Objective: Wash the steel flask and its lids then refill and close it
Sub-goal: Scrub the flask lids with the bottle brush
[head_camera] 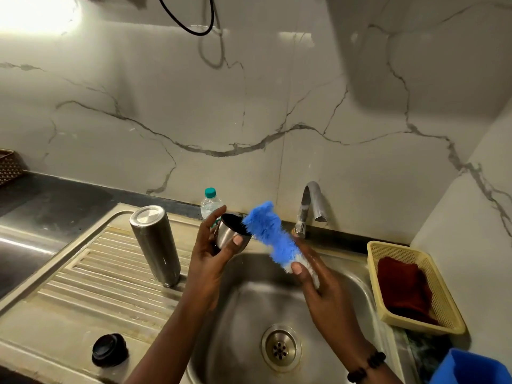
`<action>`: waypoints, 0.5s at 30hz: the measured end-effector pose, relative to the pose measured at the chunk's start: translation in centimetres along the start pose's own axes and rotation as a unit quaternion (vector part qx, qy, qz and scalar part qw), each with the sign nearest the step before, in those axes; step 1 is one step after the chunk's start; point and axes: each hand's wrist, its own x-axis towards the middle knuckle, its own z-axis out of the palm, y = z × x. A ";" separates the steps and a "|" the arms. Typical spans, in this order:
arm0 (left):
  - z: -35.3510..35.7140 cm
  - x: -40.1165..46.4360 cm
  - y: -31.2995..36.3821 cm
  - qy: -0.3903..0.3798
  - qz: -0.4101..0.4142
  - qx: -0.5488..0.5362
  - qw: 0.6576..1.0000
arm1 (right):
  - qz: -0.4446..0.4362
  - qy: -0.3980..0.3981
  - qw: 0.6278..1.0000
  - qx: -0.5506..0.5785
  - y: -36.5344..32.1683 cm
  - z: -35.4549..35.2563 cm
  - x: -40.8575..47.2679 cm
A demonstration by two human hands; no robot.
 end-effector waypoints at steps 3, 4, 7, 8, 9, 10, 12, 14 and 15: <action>-0.6 0.1 0.2 -0.003 0.005 -0.020 1.000 | 0.004 -0.006 0.999 -0.045 0.7 -0.1 -0.2; -0.8 0.2 0.3 -0.002 0.003 -0.022 1.000 | -0.001 0.001 0.998 -0.058 0.8 -0.1 -0.1; -0.8 0.4 0.3 -0.008 -0.027 -0.037 0.999 | -0.001 0.033 0.999 -0.012 1.1 -0.2 -0.2; -0.7 0.6 0.4 -0.010 -0.037 -0.045 0.998 | 0.006 0.042 0.999 0.028 0.9 -0.3 -0.3; -0.5 0.6 0.4 -0.013 -0.042 -0.054 0.998 | 0.010 0.045 0.997 0.059 0.7 -0.3 -0.3; -0.4 0.7 0.4 -0.018 -0.043 -0.059 0.997 | 0.005 0.042 0.996 0.073 0.4 -0.4 -0.3; -0.5 0.5 0.2 -0.038 -0.037 -0.035 0.998 | -0.016 0.011 0.998 0.066 -0.2 -0.7 -0.1; -0.7 0.3 0.0 -0.069 -0.030 0.013 0.997 | -0.038 -0.013 0.999 0.025 -0.7 -0.9 0.1; -0.7 0.1 0.0 -0.078 -0.029 0.028 0.996 | -0.052 -0.012 0.998 -0.013 -0.8 -1.0 0.2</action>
